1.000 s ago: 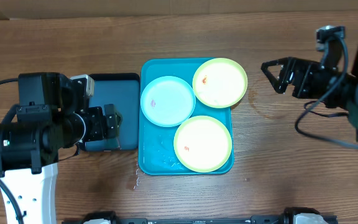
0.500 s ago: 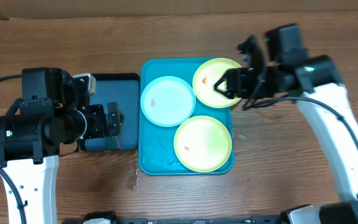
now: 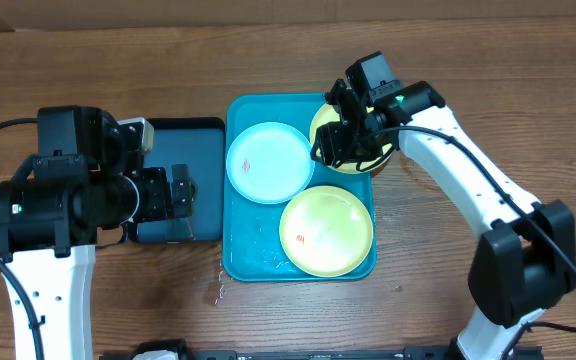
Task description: Clean dirty plates on tray and stack at the side
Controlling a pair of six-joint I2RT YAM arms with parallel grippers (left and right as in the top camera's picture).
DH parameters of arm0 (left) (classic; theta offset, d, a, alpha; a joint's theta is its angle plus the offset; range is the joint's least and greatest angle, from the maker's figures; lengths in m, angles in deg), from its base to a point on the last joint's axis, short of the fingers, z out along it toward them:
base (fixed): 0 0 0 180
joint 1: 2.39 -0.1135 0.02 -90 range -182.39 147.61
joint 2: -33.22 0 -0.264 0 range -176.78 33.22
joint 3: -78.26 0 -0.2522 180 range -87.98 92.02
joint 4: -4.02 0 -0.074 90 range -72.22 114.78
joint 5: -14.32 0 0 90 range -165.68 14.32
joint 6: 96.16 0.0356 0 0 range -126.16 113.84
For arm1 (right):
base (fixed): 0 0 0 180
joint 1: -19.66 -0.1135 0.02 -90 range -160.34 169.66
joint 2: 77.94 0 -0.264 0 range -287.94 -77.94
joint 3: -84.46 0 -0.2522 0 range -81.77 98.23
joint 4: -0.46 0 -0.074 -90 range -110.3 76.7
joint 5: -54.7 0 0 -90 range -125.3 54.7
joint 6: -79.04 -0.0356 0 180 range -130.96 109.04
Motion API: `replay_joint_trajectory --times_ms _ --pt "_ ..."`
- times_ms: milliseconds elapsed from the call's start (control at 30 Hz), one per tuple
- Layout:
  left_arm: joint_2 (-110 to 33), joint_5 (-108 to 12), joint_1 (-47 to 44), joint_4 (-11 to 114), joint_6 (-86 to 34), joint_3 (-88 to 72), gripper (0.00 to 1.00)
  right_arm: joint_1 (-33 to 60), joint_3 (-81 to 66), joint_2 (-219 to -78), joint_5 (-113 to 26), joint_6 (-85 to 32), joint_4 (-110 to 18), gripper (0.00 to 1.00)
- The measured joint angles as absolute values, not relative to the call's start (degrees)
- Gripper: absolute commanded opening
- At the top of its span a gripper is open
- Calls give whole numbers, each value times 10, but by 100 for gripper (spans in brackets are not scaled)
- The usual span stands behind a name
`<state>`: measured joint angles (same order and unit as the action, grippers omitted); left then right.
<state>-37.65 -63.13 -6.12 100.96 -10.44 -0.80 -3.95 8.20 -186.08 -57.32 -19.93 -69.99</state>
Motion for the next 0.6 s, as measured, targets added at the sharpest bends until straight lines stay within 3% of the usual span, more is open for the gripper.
replay_joint_trajectory --times_ms 267,367,600 --pt "-392 -638 -61 1016 -104 -8 93 -40 81 -1882 -573 -199 -666 58" --pt "-398 -640 -61 1018 -104 -8 91 -40 77 -1888 -571 -199 -644 51" --pt "-404 -640 -61 1019 -104 -8 89 -40 40 -1890 -563 -199 -596 47"
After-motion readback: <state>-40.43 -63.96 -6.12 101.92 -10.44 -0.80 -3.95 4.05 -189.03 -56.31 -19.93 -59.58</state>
